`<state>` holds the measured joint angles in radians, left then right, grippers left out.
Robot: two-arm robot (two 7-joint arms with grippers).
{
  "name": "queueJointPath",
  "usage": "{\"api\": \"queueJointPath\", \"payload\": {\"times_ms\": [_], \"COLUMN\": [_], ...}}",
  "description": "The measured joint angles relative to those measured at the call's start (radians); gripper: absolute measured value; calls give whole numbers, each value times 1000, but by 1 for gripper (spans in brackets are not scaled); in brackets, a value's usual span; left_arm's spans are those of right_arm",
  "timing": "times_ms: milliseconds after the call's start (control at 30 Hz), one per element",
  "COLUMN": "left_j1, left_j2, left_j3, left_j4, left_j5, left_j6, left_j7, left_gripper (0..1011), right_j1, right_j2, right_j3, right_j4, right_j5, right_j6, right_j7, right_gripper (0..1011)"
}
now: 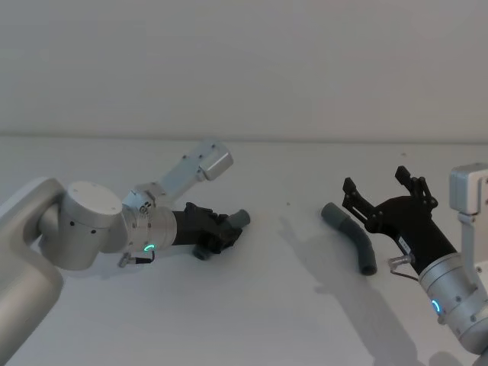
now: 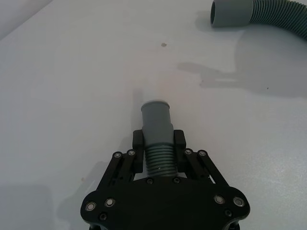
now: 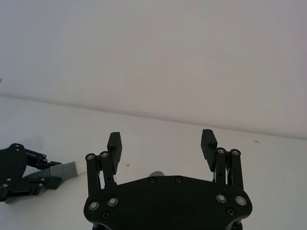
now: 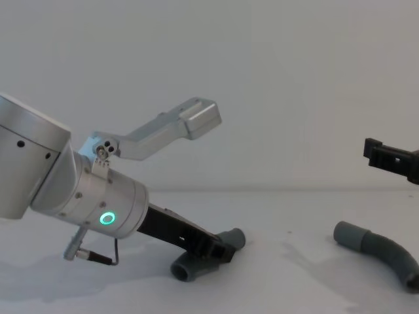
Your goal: Use both hands to pick up one end of the pipe from the table, align the ends, and insert them.
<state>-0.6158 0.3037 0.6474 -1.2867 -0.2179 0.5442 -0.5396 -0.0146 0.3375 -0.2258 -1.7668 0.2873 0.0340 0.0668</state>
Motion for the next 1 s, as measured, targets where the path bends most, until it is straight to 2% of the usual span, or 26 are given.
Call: {"api": "queueJointPath", "payload": {"times_ms": [167,367,600,1000], "left_j1": [0,0,0,0], "left_j2": [0,0,0,0], "left_j3": [0,0,0,0], "left_j4": [0,0,0,0], "left_j5": [0,0,0,0], "left_j6": [0,1,1,1], "left_j7": [0,0,0,0], "left_gripper": [349,349,349,349], "right_j1": [1,7,23,65], "right_j2": [0,6,12,-1], "right_j3": [-1,-11,-24,-29], "right_j4": [0,-7,-13,2], "right_j5": [-2,-11,-24,-29], "right_j6": [6,52,145,347], "right_j7": [1,5,5,-16], "right_gripper": [1000,1000,1000,1000]}}
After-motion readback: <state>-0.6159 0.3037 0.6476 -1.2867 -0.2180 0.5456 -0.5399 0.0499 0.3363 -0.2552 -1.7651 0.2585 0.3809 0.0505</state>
